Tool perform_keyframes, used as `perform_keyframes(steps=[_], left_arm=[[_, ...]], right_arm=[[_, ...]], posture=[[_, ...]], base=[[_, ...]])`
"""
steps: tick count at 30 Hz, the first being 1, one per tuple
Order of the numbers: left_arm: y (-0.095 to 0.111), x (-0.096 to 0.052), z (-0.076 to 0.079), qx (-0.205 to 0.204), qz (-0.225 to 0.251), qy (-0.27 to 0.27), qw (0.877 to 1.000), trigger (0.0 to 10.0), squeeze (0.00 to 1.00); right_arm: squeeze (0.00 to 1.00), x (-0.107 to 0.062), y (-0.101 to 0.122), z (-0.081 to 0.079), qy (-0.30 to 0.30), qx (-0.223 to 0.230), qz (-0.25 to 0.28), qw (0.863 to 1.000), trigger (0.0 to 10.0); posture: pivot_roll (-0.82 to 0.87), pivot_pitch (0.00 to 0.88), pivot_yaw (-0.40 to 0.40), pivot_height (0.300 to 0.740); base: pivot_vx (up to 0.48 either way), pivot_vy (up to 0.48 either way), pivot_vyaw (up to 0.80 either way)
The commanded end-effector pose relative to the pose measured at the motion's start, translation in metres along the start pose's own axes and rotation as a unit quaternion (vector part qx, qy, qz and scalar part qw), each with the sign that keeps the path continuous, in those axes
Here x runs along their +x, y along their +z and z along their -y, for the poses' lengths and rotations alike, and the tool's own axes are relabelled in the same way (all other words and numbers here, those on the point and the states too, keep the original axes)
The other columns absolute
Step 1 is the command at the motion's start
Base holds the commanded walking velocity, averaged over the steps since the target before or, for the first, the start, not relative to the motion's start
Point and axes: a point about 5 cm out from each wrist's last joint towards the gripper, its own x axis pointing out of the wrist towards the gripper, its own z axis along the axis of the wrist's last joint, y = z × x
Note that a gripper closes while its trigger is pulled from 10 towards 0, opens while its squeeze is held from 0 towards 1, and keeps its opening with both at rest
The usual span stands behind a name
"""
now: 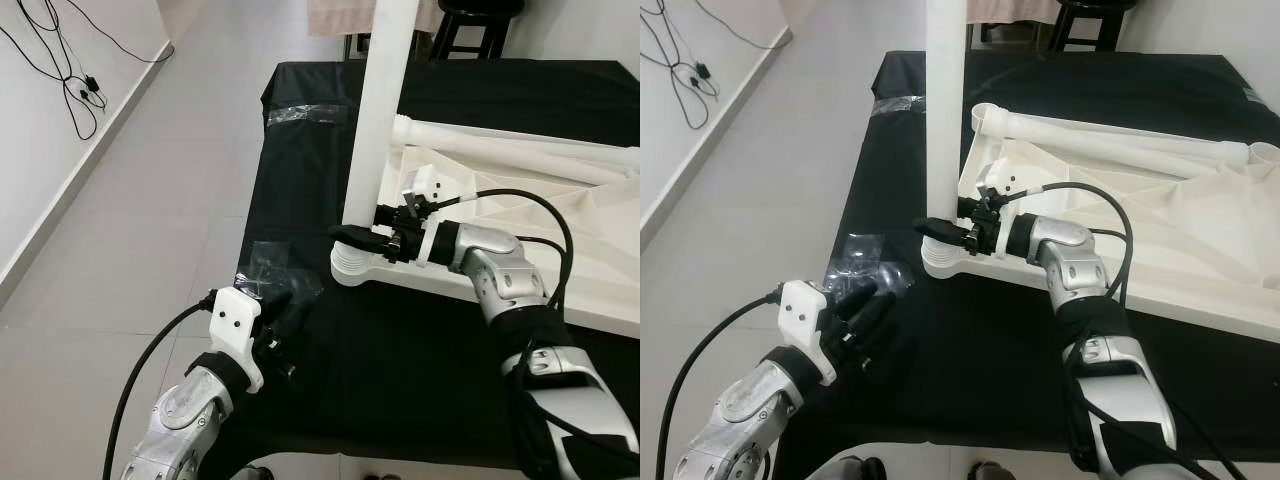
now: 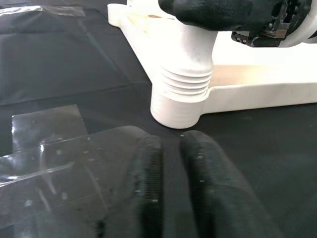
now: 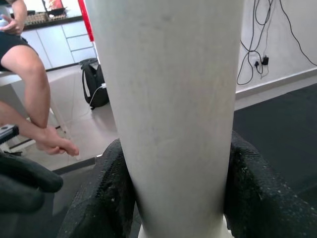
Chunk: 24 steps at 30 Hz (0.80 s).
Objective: Building children table
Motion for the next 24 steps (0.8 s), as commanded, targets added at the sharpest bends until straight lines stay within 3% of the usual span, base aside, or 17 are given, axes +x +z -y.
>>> perform_keyframes(steps=[1, 6, 8, 10, 11, 12, 13, 14, 15, 20, 21, 22, 23, 24], left_arm=[[-0.004, -0.001, -0.002, -0.004, -0.003, 0.006, 1.000, 0.0, 0.00], [-0.005, -0.001, -0.002, -0.006, -0.003, 0.006, 1.000, 0.0, 0.00], [-0.006, -0.002, -0.003, -0.007, -0.004, 0.008, 1.000, 0.0, 0.00], [-0.006, -0.003, -0.007, -0.008, -0.005, 0.012, 1.000, 0.0, 0.00], [-0.006, -0.003, -0.008, -0.009, -0.006, 0.017, 1.000, 0.0, 0.00], [-0.006, -0.003, -0.009, -0.009, -0.007, 0.021, 1.000, 0.0, 0.00], [-0.007, -0.002, -0.011, -0.010, -0.008, 0.027, 1.000, 0.0, 0.00], [-0.007, -0.002, -0.011, -0.010, -0.008, 0.027, 1.000, 0.0, 0.00], [-0.008, -0.001, -0.012, -0.011, -0.008, 0.032, 0.999, 0.0, 0.00], [-0.008, 0.002, -0.012, -0.011, -0.006, 0.036, 0.999, 0.0, 0.00], [-0.008, 0.002, -0.012, -0.012, -0.005, 0.041, 0.999, 0.0, 0.00], [-0.008, 0.002, -0.012, -0.012, -0.005, 0.041, 0.999, 0.0, 0.00], [-0.008, 0.002, -0.013, -0.013, -0.005, 0.045, 0.999, 4.1, 0.00], [-0.008, 0.002, -0.014, -0.012, -0.006, 0.052, 0.999, 4.1, 0.00]], right_arm=[[0.00, -0.007, -0.008, -0.002, 0.003, 0.020, 0.010, 1.000, 0.0], [0.00, -0.012, -0.022, -0.013, -0.069, 0.013, -0.012, 0.997, 0.0], [0.00, -0.013, -0.037, -0.032, -0.142, 0.025, -0.026, 0.989, 0.0], [0.00, -0.020, -0.060, -0.051, -0.394, 0.002, -0.084, 0.915, 0.0], [0.00, -0.023, -0.069, -0.069, -0.421, 0.026, -0.098, 0.901, 0.0], [0.00, -0.024, -0.074, -0.081, -0.426, 0.046, -0.104, 0.898, 0.0], [0.00, -0.014, -0.075, -0.091, -0.370, 0.056, -0.098, 0.922, 0.0], [0.00, -0.014, -0.075, -0.091, -0.370, 0.056, -0.098, 0.922, 0.0], [0.00, -0.008, -0.076, -0.098, -0.332, 0.060, -0.094, 0.937, 0.0], [0.00, -0.008, -0.073, -0.079, -0.340, 0.046, -0.094, 0.934, 0.0], [0.00, -0.007, -0.071, -0.077, -0.332, 0.050, -0.086, 0.938, 10.0], [0.00, -0.007, -0.071, -0.077, -0.332, 0.050, -0.086, 0.938, 10.0], [0.00, -0.007, -0.070, -0.077, -0.330, 0.053, -0.081, 0.939, 10.0], [0.37, -0.007, -0.066, -0.074, -0.322, 0.055, -0.067, 0.943, 10.0]], posture=[[0.05, 0.134, -0.020, 0.740], [0.03, 0.131, -0.032, 0.740], [0.03, 0.132, -0.047, 0.740], [0.02, 0.136, -0.039, 0.740], [0.01, 0.143, -0.031, 0.740], [0.01, 0.145, -0.022, 0.740], [0.00, 0.139, -0.013, 0.740], [0.00, 0.139, -0.013, 0.740], [0.00, 0.139, -0.013, 0.740], [0.01, 0.132, -0.032, 0.740], [0.01, 0.134, -0.032, 0.740], [0.01, 0.134, -0.032, 0.740], [0.01, 0.132, -0.029, 0.740], [0.01, 0.132, -0.029, 0.740]], base=[[0.000, 0.000, 0.00], [0.000, 0.000, 0.00], [0.000, 0.000, 0.00], [0.000, 0.000, 0.00], [0.000, 0.000, 0.00], [0.000, 0.000, 0.00], [0.000, 0.000, 0.00], [0.000, 0.000, 0.00], [0.000, 0.000, 0.00], [0.000, 0.000, 0.00], [0.000, 0.000, 0.00], [0.000, 0.000, 0.00], [0.000, 0.000, 0.00], [0.000, 0.000, 0.00]])
